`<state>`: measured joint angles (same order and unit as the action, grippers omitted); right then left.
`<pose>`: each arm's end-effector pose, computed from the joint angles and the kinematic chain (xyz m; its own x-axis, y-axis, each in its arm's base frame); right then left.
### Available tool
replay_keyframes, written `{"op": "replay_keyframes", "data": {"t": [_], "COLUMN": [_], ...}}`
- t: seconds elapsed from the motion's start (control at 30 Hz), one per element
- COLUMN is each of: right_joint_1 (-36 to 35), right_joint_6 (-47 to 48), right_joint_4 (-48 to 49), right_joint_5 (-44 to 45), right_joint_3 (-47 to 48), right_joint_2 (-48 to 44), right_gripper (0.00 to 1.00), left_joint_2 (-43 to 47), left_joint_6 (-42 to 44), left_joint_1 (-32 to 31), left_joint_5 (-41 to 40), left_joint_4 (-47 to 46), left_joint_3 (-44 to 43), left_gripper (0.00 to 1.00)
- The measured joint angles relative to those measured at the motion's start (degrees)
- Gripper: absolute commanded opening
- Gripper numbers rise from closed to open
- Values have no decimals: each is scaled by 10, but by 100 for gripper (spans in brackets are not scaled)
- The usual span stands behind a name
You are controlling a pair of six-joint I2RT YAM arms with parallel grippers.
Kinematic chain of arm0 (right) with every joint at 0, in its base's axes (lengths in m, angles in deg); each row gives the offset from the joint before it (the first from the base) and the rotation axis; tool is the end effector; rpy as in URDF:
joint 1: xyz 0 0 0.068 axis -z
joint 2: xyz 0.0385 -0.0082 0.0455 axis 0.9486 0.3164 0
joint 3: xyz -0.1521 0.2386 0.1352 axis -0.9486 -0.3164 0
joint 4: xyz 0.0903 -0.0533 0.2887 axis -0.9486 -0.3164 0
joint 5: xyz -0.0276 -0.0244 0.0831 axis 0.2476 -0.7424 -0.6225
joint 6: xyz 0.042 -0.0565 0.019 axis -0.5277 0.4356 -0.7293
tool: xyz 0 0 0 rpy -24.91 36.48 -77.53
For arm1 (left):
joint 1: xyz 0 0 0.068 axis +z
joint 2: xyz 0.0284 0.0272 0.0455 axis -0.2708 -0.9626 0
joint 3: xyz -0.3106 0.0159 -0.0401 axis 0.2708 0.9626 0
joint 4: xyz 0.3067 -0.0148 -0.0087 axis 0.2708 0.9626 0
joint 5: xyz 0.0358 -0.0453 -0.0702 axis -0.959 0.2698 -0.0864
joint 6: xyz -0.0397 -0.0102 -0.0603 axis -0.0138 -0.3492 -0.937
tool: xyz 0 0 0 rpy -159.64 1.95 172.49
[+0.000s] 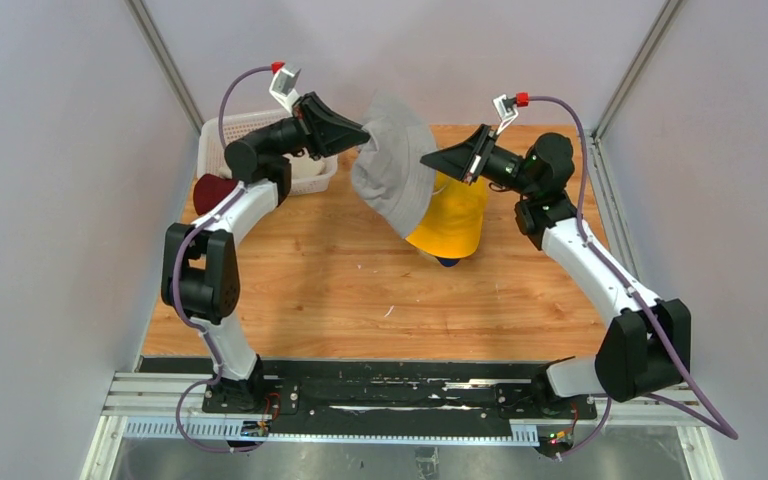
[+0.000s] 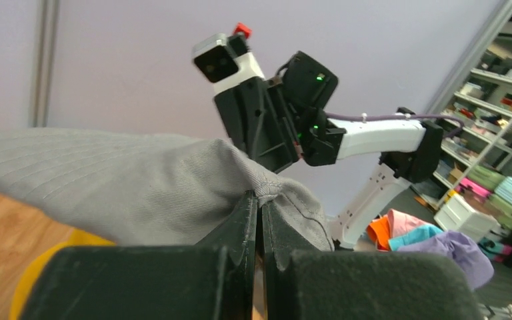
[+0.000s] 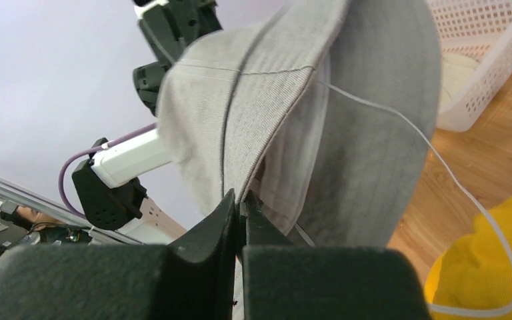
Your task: Stack the hats
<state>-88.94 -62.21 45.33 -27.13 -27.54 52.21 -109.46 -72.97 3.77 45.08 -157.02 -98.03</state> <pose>0.3358 0.1527 0.4202 -0.5866 0.4002 -0.7041 -0.7140 0.1548 0.6828 0.4033 -0.1414 0.4318 -0.3948 -0.3447 -0.8516 0.9186 -0.1317 -0.3726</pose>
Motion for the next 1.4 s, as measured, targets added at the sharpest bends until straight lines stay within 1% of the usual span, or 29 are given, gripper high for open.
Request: {"op": "replay_keyframes", "data": {"t": [0.13,0.2,0.27,0.33,0.43,0.5,0.6,0.7,0.8,0.9,1.07,1.13,1.2,1.4], "right_joint_1": [0,-2,-6,-7,-8,-9,-22,-38,-50,-56,-57,-57,-57,-54], "right_joint_6": [11,13,14,13,10,7,-7,-18,-23,-26,-25,-23,-19,-12], "right_joint_4": [-16,-15,-12,-8,-5,-4,4,10,12,12,11,9,5,-8], "right_joint_5": [2,0,0,-1,-5,-10,-21,-30,-38,-42,-45,-45,-45,-52], "right_joint_3": [41,64,86,103,127,149,194,242,275,282,263,250,240,237], "right_joint_2": [0,5,19,43,90,127,183,224,248,257,261,261,263,273], "right_gripper": [0,0,0,0,0,0,0,1,1,1,0,1,1,0], "left_joint_2": [0,7,25,57,123,167,212,227,227,226,222,222,222,228], "left_joint_6": [19,55,116,200,334,402,483,543,576,595,617,624,633,646], "left_joint_1": [31,40,43,43,46,48,48,51,54,55,46,39,31,14], "left_joint_5": [-15,-28,-47,-78,-150,-197,-259,-315,-349,-368,-402,-420,-443,-503], "left_joint_4": [25,70,151,271,466,562,667,756,810,850,897,910,918,929], "left_joint_3": [6,22,43,55,59,58,49,24,10,10,10,9,8,8], "left_gripper": [0,0,0,0,0,0,0,0,0,1,9,17,22,40]}}
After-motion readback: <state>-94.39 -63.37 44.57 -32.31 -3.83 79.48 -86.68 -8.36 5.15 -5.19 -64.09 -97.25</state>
